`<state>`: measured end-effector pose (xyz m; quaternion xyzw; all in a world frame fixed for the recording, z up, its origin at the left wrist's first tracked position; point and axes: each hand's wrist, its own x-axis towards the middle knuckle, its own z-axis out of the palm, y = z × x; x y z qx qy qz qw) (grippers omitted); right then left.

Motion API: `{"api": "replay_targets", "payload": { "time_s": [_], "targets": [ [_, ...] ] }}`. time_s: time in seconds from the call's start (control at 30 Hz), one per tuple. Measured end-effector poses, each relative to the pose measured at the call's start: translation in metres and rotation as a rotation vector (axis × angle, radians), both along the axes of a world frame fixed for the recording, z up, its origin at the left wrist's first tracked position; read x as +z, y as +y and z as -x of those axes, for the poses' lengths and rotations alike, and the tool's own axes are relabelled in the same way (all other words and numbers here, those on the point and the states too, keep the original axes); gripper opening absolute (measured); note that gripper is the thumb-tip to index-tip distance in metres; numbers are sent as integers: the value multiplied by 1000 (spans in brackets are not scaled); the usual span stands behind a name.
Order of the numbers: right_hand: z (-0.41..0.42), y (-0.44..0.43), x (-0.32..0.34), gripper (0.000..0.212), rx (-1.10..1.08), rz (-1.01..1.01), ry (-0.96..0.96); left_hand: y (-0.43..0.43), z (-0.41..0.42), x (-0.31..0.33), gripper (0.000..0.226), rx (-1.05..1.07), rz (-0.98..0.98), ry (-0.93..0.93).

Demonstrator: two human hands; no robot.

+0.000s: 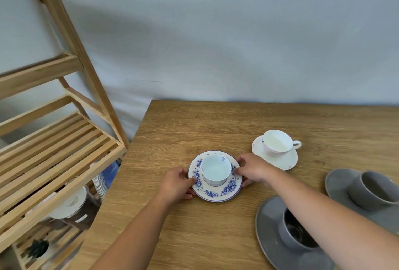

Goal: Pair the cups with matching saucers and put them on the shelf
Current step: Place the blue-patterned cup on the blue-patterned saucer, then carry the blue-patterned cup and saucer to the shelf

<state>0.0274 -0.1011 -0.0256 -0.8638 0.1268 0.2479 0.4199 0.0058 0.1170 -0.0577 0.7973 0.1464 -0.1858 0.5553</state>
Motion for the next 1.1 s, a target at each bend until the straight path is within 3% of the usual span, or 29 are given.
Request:
{"api": "replay_targets", "payload": {
  "time_s": [0.3, 0.5, 1.1],
  "targets": [
    [-5, 11, 2, 19, -2, -101, -41, 11, 8, 4, 7, 92, 68, -84],
    [-10, 37, 19, 13, 140, -99, -121, 30, 39, 20, 15, 258, 91, -141],
    [34, 265, 13, 16, 717, -120, -87, 192, 182, 31, 6, 773, -48, -136]
  ]
}}
